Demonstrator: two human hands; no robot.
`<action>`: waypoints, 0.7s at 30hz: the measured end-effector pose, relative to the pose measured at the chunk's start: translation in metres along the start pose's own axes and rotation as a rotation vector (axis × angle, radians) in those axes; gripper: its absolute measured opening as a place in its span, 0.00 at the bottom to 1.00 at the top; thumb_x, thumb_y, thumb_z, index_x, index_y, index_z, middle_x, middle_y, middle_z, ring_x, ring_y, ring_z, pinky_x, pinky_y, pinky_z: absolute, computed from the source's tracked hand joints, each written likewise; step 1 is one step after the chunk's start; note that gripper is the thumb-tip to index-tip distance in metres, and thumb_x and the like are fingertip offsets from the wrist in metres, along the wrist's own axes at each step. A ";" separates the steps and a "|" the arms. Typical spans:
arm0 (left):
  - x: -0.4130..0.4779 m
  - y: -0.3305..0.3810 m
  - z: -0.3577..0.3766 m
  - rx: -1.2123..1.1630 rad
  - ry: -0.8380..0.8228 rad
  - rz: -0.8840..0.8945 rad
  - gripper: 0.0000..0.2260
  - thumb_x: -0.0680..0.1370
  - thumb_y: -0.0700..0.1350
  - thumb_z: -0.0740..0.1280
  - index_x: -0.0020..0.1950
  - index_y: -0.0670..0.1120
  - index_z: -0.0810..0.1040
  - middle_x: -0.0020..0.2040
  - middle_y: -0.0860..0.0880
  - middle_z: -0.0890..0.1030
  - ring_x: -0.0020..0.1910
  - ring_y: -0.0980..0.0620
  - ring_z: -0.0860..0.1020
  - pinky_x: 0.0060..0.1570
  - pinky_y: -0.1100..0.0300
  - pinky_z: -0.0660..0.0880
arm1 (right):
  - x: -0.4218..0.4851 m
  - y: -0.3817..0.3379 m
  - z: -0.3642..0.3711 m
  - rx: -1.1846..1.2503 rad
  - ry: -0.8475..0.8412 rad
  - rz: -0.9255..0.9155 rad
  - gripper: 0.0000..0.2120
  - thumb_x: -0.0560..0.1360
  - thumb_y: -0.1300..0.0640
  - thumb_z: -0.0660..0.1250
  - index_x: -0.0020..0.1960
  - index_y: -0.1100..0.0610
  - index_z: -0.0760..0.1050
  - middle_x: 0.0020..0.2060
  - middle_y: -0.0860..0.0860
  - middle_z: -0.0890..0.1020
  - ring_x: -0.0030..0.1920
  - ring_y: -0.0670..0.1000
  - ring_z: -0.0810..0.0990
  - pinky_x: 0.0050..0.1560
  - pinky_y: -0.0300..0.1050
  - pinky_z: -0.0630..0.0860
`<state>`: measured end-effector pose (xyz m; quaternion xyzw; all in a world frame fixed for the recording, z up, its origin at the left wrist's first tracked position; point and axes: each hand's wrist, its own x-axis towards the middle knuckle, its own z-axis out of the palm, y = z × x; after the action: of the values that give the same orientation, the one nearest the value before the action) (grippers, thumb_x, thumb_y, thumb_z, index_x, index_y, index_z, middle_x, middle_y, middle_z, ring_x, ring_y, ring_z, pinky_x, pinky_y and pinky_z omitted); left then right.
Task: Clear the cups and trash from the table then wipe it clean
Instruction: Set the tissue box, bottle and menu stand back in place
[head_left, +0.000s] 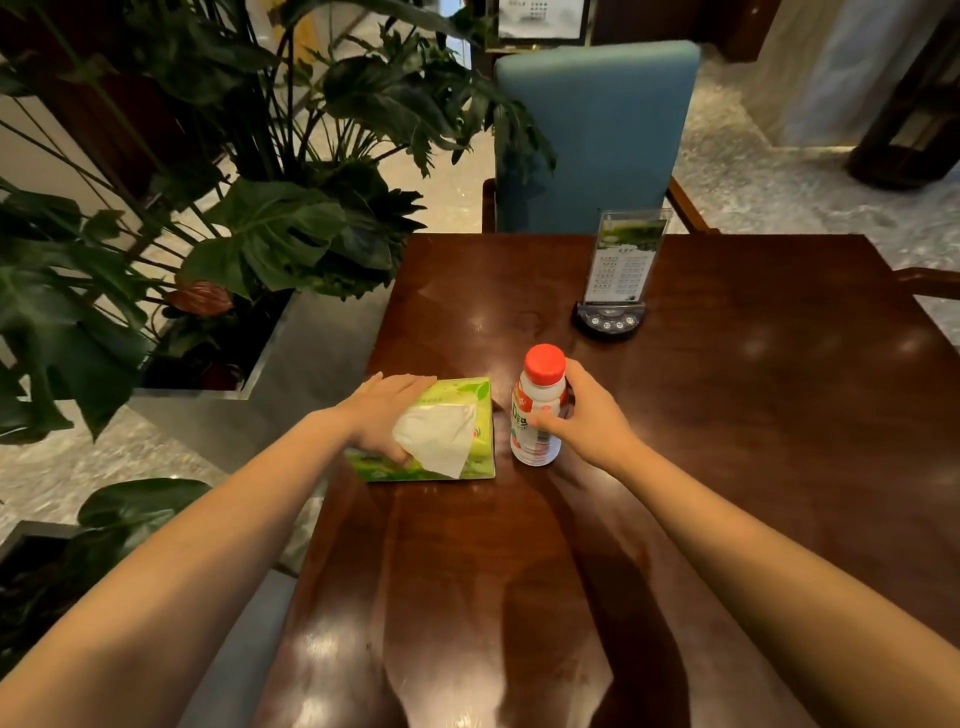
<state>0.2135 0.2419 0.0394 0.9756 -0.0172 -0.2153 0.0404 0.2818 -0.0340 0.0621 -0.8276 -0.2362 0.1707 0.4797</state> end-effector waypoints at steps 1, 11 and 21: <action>0.000 0.002 -0.001 0.009 -0.024 -0.001 0.54 0.63 0.61 0.74 0.76 0.50 0.41 0.78 0.48 0.48 0.76 0.48 0.47 0.73 0.46 0.41 | 0.000 0.001 0.000 0.008 -0.004 -0.002 0.28 0.68 0.62 0.72 0.66 0.53 0.67 0.54 0.46 0.75 0.53 0.47 0.76 0.48 0.34 0.70; 0.004 0.048 -0.024 -0.027 -0.130 0.079 0.56 0.59 0.77 0.58 0.76 0.51 0.38 0.77 0.48 0.39 0.76 0.49 0.38 0.73 0.45 0.38 | 0.003 0.000 -0.010 -0.028 -0.098 -0.001 0.34 0.67 0.61 0.75 0.69 0.54 0.64 0.60 0.47 0.73 0.60 0.48 0.74 0.60 0.42 0.72; 0.026 0.060 0.005 -0.100 0.091 -0.062 0.30 0.80 0.59 0.49 0.77 0.48 0.42 0.78 0.48 0.43 0.76 0.50 0.41 0.73 0.50 0.38 | 0.061 -0.007 -0.098 -0.589 0.029 -0.006 0.34 0.72 0.55 0.71 0.73 0.61 0.60 0.72 0.59 0.66 0.71 0.57 0.65 0.71 0.49 0.62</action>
<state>0.2338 0.1806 0.0294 0.9811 0.0254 -0.1726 0.0831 0.3808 -0.0673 0.1117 -0.9330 -0.2710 0.0815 0.2224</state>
